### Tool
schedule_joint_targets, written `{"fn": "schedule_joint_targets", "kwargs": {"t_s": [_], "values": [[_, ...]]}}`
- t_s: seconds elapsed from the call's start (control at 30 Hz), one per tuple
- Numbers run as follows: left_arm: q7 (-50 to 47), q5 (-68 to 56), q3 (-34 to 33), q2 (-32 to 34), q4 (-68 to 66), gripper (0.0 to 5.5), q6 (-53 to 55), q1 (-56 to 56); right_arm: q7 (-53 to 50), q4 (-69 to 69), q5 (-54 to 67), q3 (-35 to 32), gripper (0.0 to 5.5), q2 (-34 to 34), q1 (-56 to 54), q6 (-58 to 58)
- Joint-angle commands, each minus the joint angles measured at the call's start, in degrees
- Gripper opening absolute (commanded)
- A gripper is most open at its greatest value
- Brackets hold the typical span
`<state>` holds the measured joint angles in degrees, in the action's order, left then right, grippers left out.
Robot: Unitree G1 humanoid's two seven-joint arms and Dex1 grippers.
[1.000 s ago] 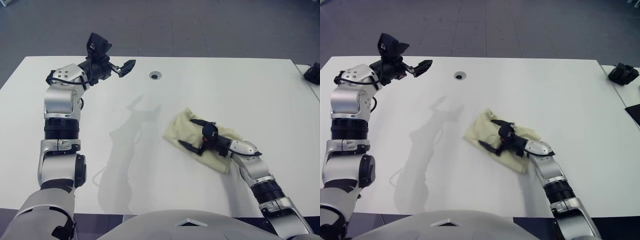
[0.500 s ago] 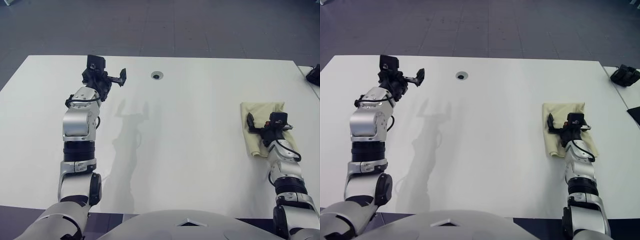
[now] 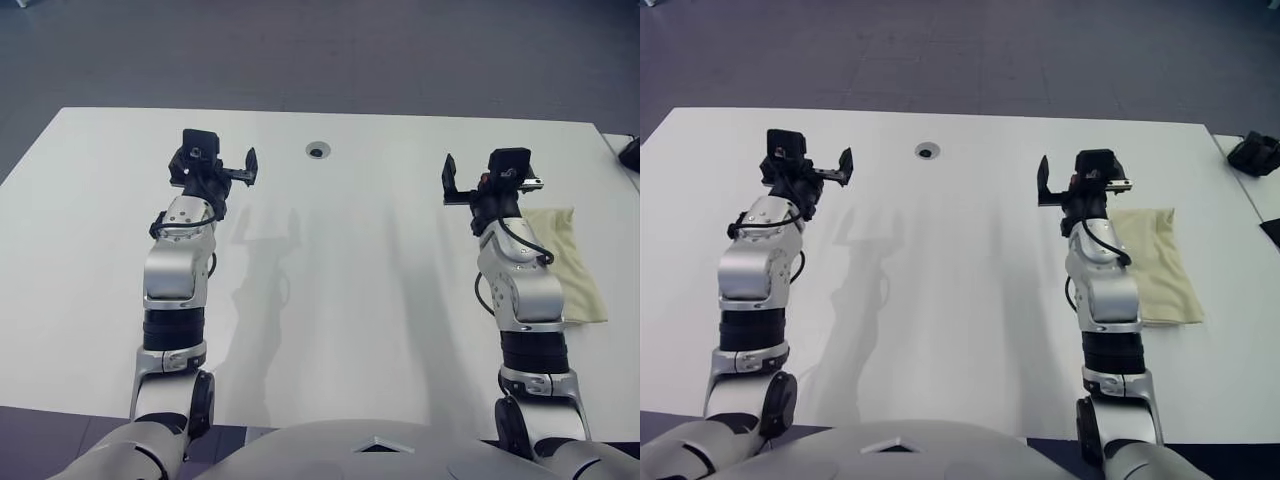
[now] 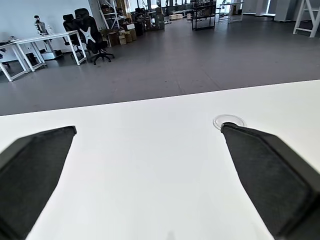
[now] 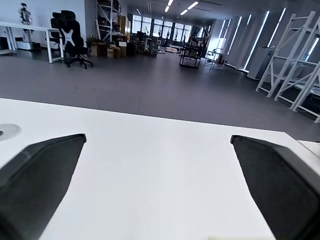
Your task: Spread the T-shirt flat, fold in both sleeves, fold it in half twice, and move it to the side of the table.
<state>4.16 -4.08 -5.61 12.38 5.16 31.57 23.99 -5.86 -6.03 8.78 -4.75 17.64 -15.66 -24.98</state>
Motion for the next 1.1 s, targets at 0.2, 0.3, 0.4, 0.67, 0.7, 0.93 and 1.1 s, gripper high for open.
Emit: {"fn": "schedule_joint_targets", "kwargs": {"t_s": [0.2,0.3,0.4,0.67,0.7,0.93,1.1], "values": [[1.6,-0.8,0.9,-0.3,0.0,5.38,1.7,2.2,0.8,-2.5,-1.7,-1.8,5.39,-1.1,0.6,-4.7],[1.9,-0.6,1.2,-0.2,-0.4,5.38,1.6,2.7,1.1,-2.5,-2.3,-1.8,5.39,-1.5,0.6,-4.8],[2.1,-0.6,1.2,-0.1,-0.9,5.38,1.5,3.0,1.3,-2.3,-2.9,-2.1,5.39,-1.9,0.6,-4.7],[2.4,-0.4,1.0,0.2,-1.7,5.38,1.2,3.7,1.9,-2.0,-3.8,-2.2,5.39,-2.6,0.3,-4.7],[2.4,-0.4,1.1,0.2,-1.8,5.38,1.1,3.7,1.9,-2.0,-3.8,-2.2,5.39,-2.7,0.3,-4.7],[1.8,-0.2,0.6,0.0,-1.6,5.38,1.1,3.0,3.1,-1.3,-4.2,-1.7,5.39,-2.9,0.0,-4.5],[1.5,-0.2,0.7,-0.2,-1.7,5.38,1.1,3.0,4.1,-0.7,-4.7,-1.6,5.39,-3.0,-0.4,-4.4]]}}
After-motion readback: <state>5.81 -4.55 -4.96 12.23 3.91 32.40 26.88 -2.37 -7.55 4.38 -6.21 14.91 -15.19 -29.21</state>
